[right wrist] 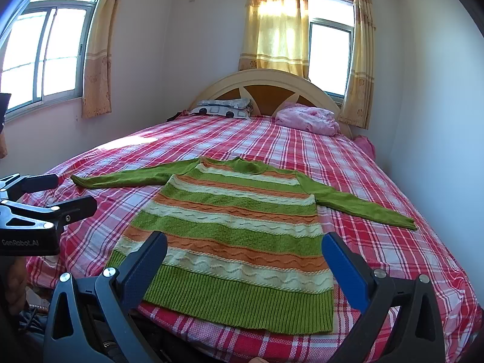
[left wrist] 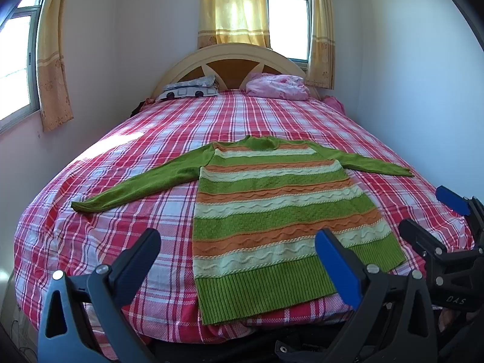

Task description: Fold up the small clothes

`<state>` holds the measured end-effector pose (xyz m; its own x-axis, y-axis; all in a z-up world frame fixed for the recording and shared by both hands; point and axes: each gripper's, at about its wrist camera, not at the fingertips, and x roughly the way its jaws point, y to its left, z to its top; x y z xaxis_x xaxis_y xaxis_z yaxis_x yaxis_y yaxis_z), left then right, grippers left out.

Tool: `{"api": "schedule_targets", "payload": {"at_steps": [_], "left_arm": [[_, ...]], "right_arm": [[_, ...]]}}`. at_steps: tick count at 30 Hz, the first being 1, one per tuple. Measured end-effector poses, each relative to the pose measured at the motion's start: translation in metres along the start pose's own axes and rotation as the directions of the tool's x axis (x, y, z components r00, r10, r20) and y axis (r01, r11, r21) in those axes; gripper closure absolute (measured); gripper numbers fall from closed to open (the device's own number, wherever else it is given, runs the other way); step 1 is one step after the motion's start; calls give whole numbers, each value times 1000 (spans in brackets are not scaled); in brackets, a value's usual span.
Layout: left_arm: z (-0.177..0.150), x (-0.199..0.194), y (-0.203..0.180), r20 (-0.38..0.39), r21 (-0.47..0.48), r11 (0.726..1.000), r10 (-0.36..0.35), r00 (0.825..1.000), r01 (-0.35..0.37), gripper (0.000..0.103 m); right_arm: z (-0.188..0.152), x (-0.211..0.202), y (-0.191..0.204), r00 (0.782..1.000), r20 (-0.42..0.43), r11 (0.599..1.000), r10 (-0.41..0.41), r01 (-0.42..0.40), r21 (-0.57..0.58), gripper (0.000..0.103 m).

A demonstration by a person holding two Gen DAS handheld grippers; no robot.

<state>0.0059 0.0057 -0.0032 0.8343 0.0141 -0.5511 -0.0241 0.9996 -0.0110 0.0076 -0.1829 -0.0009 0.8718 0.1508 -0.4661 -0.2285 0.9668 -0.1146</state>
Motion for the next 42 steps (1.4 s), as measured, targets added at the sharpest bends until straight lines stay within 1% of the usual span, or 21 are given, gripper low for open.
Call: {"api": "schedule_targets", "payload": {"at_steps": [6, 12, 15, 19, 21, 24, 27, 30, 32, 38, 42], "left_arm": [[-3, 7, 0, -21, 11, 1000, -7, 1000, 7, 0], [-5, 20, -1, -60, 29, 999, -23, 998, 25, 0], [-4, 26, -3, -50, 45, 999, -19, 999, 21, 0], [-1, 43, -3, -30, 82, 996, 21, 999, -19, 0], [3, 56, -1, -29, 95, 995, 32, 999, -29, 0], [9, 80, 1, -52, 100, 994, 38, 998, -33, 0], [16, 101, 3, -66, 114, 993, 51, 997, -44, 0], [25, 125, 2, -67, 129, 990, 73, 995, -64, 0], [32, 142, 3, -80, 132, 989, 77, 994, -66, 0], [52, 191, 7, -100, 127, 988, 98, 990, -85, 0], [64, 219, 11, -114, 106, 992, 86, 990, -73, 0]], "right_arm": [[-3, 5, -2, 1000, -11, 1000, 1, -1, 4, 1], [-9, 19, -7, 999, -42, 1000, -4, 4, 17, 1], [-13, 30, -14, 998, -63, 1000, -5, 6, 26, 1], [-18, 50, -31, 993, -113, 998, -17, 25, 63, 1], [-21, 62, -40, 990, -136, 997, -31, 41, 72, 1], [-23, 82, -55, 984, -169, 994, -58, 73, 81, 1], [-22, 103, -74, 974, -203, 988, -102, 122, 91, 1], [-17, 119, -94, 968, -231, 983, -101, 133, 128, 1], [-14, 131, -106, 963, -244, 979, -111, 148, 141, 1], [-9, 164, -152, 940, -297, 959, -167, 225, 172, 1], [-8, 185, -183, 924, -333, 942, -188, 266, 205, 1]]}}
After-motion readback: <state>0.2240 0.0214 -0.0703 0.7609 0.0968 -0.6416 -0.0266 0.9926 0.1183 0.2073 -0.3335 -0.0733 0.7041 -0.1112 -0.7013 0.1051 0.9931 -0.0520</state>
